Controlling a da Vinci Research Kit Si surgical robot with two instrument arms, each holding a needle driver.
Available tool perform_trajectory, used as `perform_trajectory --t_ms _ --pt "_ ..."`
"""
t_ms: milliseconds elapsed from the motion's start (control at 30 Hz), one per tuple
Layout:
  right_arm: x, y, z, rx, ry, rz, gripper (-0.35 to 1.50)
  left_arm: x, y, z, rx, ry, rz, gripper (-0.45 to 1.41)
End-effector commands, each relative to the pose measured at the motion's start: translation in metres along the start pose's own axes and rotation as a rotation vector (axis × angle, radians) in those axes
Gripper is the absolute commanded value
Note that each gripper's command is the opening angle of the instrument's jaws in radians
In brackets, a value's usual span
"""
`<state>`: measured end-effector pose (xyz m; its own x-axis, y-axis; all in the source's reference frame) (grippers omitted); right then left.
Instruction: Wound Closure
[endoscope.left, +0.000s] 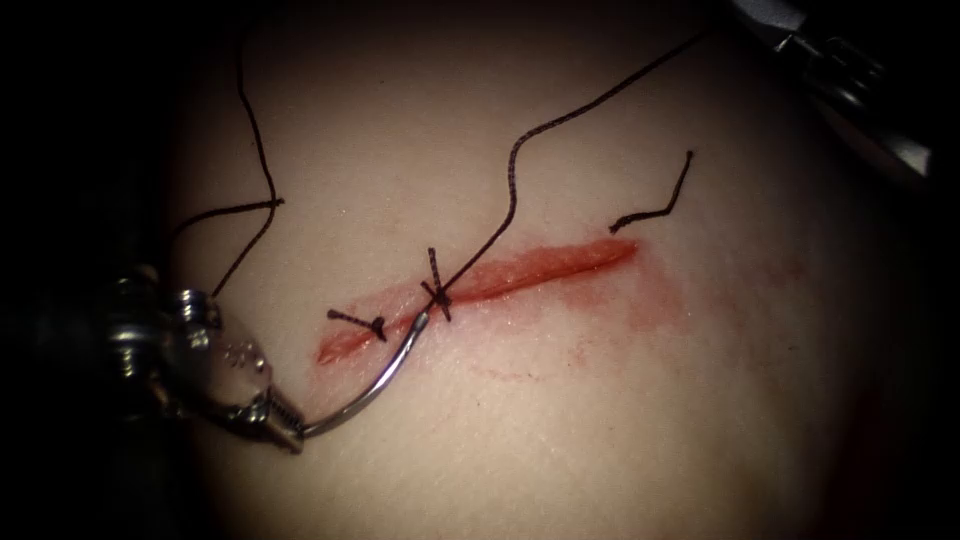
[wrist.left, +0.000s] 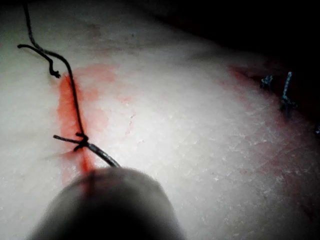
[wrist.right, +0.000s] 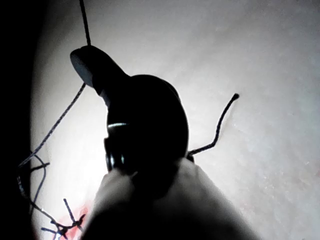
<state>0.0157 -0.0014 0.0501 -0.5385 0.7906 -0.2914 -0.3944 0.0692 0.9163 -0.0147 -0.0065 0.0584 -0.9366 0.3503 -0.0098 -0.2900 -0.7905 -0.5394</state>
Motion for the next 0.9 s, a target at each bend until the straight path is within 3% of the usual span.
perform_trajectory --t_ms 33,67,200,233,333,367,433,500,567,600,667,700,733,767,867,900 --pt "-0.0001 -0.0010 0.0008 0.006 -0.003 -0.053 1.21 0.0004 -0.0001 0.0003 0.041 -0.018 -0.028 -0.45" --pt "0.0006 -0.0018 0.0007 0.007 0.002 -0.096 1.36 0.0007 -0.0002 -0.0001 0.090 -0.028 -0.076 -0.45" --pt "0.0035 -0.0046 -0.0012 0.072 -0.022 -0.101 1.41 0.0014 -0.0008 -0.0015 0.142 -0.006 -0.165 -0.45" --pt "0.0047 -0.0057 -0.0026 0.077 -0.038 -0.087 1.18 0.0014 -0.0014 -0.0018 0.154 0.005 -0.223 -0.45" --pt "0.0047 -0.0070 -0.0045 0.064 -0.079 -0.091 1.04 0.0020 -0.0028 -0.0022 0.197 0.051 -0.309 -0.45" --pt "0.0041 -0.0072 -0.0048 0.055 -0.094 -0.078 1.03 0.0023 -0.0030 -0.0024 0.217 0.054 -0.314 -0.45" --pt "0.0008 -0.0078 -0.0055 0.027 -0.168 -0.079 0.99 0.0040 -0.0032 -0.0031 0.319 0.019 -0.335 -0.45" --pt "-0.0048 -0.0086 -0.0055 -0.051 -0.317 -0.136 0.96 0.0068 -0.0028 -0.0039 0.577 -0.079 -0.300 -0.45" --pt "-0.0072 -0.0090 -0.0049 -0.085 -0.358 -0.141 0.89 0.0082 -0.0024 -0.0042 0.690 -0.123 -0.269 -0.45" --pt "-0.0072 -0.0090 -0.0049 -0.085 -0.358 -0.141 0.89 0.0082 -0.0024 -0.0042 0.690 -0.123 -0.269 -0.45" --pt "-0.0094 -0.0093 -0.0035 -0.107 -0.342 -0.113 0.73 0.0098 -0.0017 -0.0044 0.825 -0.162 -0.266 -0.45" --pt "-0.0103 -0.0093 -0.0025 -0.150 -0.294 -0.081 0.73 0.0104 -0.0013 -0.0046 0.901 -0.190 -0.264 -0.45" --pt "-0.0103 -0.0093 -0.0025 -0.150 -0.294 -0.081 0.73 0.0104 -0.0013 -0.0046 0.901 -0.190 -0.264 -0.45" --pt "-0.0111 -0.0093 -0.0016 -0.202 -0.234 -0.072 0.71 0.0109 -0.0010 -0.0050 0.982 -0.229 -0.254 -0.45" --pt "-0.0128 -0.0092 0.0002 -0.288 -0.134 -0.052 0.69 0.0113 -0.0006 -0.0054 1.111 -0.287 -0.219 -0.45" --pt "-0.0128 -0.0092 0.0002 -0.288 -0.134 -0.052 0.69 0.0113 -0.0006 -0.0054 1.111 -0.287 -0.219 -0.45"
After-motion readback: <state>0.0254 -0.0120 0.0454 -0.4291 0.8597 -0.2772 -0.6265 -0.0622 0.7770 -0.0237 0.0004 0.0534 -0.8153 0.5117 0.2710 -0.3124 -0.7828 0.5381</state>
